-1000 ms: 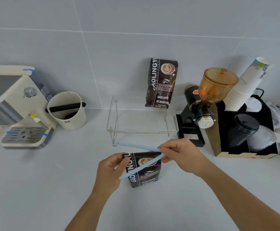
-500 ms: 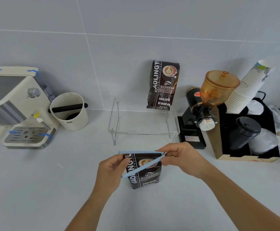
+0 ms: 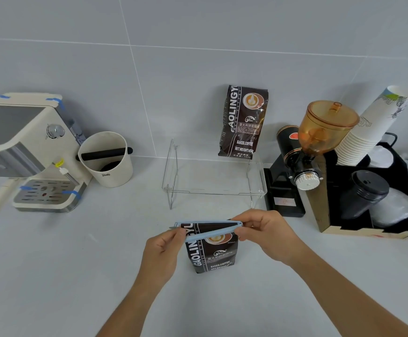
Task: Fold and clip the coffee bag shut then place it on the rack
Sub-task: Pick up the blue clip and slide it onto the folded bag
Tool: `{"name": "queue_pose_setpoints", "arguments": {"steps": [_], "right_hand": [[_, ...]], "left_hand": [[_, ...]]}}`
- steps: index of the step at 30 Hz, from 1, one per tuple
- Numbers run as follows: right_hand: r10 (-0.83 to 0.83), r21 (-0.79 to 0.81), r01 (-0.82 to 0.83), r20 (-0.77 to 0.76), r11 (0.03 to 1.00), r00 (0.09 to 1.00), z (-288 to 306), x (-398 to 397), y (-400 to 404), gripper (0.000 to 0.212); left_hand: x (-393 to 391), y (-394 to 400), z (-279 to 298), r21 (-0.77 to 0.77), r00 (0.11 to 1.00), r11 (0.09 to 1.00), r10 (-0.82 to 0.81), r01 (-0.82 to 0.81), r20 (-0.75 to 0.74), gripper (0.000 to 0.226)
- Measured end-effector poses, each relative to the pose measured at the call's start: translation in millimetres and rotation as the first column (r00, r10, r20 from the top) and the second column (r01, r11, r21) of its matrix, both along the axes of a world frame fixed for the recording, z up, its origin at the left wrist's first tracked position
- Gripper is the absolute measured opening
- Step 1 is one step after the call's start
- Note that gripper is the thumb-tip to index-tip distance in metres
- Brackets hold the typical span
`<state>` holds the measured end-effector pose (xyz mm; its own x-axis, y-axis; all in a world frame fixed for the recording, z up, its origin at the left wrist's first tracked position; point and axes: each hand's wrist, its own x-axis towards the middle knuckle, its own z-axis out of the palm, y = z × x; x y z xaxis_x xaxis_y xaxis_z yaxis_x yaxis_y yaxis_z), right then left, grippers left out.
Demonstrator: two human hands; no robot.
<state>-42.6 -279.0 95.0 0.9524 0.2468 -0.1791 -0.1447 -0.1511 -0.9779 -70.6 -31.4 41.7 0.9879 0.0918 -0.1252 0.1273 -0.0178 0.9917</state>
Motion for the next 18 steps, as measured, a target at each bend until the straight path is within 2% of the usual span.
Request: {"name": "queue_pose_setpoints", "arguments": {"steps": [4,6,7,8,10,11,12,16,18], "right_hand": [[-0.006,-0.006,0.006,0.024,1.000,1.000,-3,-2,1,0.028],[-0.025,-0.021,0.026,0.027,0.999,0.999,-4,-3,1,0.027],[-0.036,-0.018,0.037,0.025,0.999,0.999,-4,-3,2,0.027],[-0.043,-0.015,0.043,0.024,0.999,0.999,-5,-3,2,0.027],[-0.049,-0.014,0.050,0.031,0.999,0.998,-4,-4,4,0.026],[-0.053,-0.014,0.053,0.034,0.998,0.998,-4,-5,5,0.025],[-0.059,-0.012,0.059,0.037,0.998,0.998,-4,-5,6,0.025],[-0.097,0.008,0.097,0.037,0.995,0.995,-6,-6,7,0.029],[-0.091,-0.017,0.092,0.048,0.996,0.995,-7,-6,7,0.029]], "left_hand": [[-4,27,5,0.110,1.000,0.994,0.012,-0.011,-0.013,0.014],[0,42,14,0.302,0.997,0.953,-0.052,0.033,0.055,0.020],[4,49,20,0.430,0.989,0.898,-0.133,0.092,0.068,0.031],[10,52,27,0.561,0.971,0.810,-0.235,0.171,0.043,0.046],[24,55,41,0.801,0.904,0.514,-0.421,0.307,-0.077,0.076],[33,54,47,0.874,0.866,0.356,-0.482,0.330,-0.131,0.081],[41,52,52,0.910,0.832,0.242,-0.530,0.336,-0.167,0.079],[61,46,66,0.932,0.712,0.020,-0.652,0.362,-0.262,0.048],[64,45,71,0.917,0.670,-0.040,-0.669,0.398,-0.320,0.043]]}}
